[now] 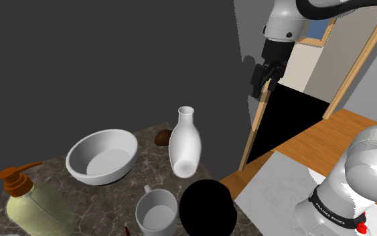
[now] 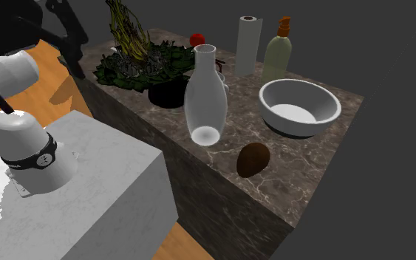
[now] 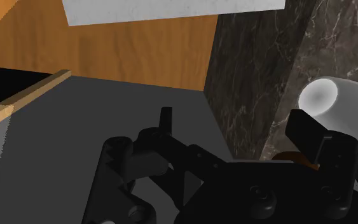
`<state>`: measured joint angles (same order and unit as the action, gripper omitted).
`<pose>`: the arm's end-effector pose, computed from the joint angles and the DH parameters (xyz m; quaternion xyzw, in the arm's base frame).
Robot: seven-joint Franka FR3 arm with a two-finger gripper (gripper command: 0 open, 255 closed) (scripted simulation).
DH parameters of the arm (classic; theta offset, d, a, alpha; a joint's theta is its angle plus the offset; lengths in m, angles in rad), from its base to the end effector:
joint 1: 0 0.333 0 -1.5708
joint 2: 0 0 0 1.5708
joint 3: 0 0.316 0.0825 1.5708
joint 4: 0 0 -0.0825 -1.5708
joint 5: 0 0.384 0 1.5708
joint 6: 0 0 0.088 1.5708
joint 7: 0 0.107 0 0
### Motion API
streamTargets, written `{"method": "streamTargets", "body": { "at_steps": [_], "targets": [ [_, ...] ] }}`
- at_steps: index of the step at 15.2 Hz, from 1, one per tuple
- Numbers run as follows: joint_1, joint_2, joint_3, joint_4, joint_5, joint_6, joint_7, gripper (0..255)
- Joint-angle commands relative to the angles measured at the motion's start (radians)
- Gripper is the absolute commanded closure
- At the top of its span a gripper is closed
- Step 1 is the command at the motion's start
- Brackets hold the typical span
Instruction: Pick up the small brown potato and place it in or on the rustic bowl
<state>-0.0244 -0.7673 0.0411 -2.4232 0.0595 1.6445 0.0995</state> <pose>0.3165 0.0141 0.5591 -0.9986 0.0496 0.0067 0.0151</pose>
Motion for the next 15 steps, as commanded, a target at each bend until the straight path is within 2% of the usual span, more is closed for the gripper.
{"method": "streamTargets", "body": {
  "at_steps": [1,8,15],
  "targets": [
    [0.000,0.000,0.000,0.000,0.000,0.000,0.000,0],
    [0.087,0.199,-0.069,-0.024,0.007,0.269,-0.284,0],
    [0.185,0.435,-0.117,0.030,0.068,0.486,-0.580,0]
  ]
}}
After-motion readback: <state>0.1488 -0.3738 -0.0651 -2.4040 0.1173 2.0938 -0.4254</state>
